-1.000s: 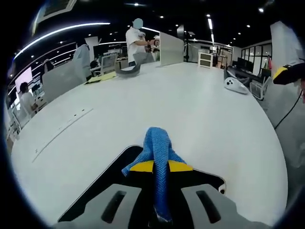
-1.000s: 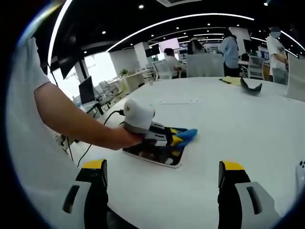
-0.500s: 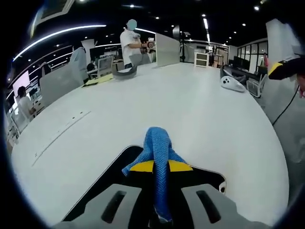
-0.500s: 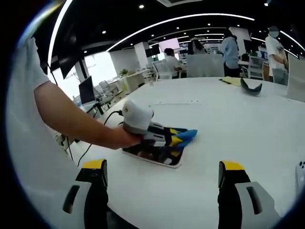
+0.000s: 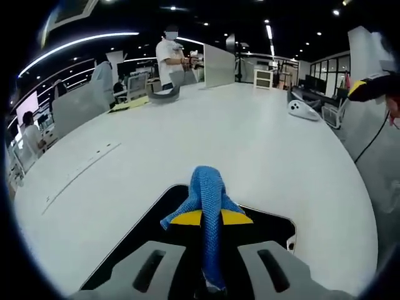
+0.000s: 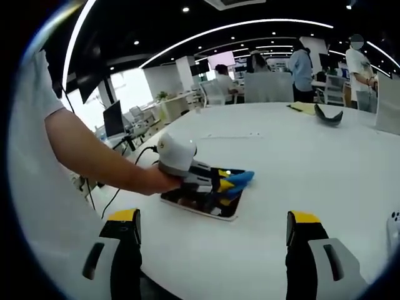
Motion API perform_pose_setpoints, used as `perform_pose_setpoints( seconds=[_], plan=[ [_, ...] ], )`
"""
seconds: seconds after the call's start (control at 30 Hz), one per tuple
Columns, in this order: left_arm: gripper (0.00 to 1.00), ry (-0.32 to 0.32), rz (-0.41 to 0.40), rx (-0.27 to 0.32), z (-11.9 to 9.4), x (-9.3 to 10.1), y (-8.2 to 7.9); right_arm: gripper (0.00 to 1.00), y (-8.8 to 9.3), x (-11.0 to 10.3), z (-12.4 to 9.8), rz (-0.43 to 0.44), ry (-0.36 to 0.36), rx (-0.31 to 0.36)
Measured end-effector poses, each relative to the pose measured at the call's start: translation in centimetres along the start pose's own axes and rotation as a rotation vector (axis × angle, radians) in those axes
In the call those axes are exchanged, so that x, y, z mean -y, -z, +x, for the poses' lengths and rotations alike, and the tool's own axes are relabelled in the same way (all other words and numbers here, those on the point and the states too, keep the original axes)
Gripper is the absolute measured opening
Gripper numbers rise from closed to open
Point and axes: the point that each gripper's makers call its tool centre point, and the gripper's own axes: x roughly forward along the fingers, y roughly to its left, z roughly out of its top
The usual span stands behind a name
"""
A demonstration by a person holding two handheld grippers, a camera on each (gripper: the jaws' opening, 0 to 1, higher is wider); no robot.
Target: Wipe the mirror surface with the cleaning cloth until all visible marks leave the cleaned area.
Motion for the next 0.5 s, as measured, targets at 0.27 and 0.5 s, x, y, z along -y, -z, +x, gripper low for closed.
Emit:
perform_pose_setpoints(
  seconds=[0.27,0.5],
  plan=[
    [0.06,-0.014,-0.017,0.0,-0.54,-0.33,0.4,0.96,-0.27,-0.22,0.28,-0.007,-0.006,0.003],
    [0.06,-0.022,-0.021,-0.002,-1.01,-0.44,0.69,0.96,-0.35,-0.38,0.18,-0.008,-0.007,0.008]
  ],
)
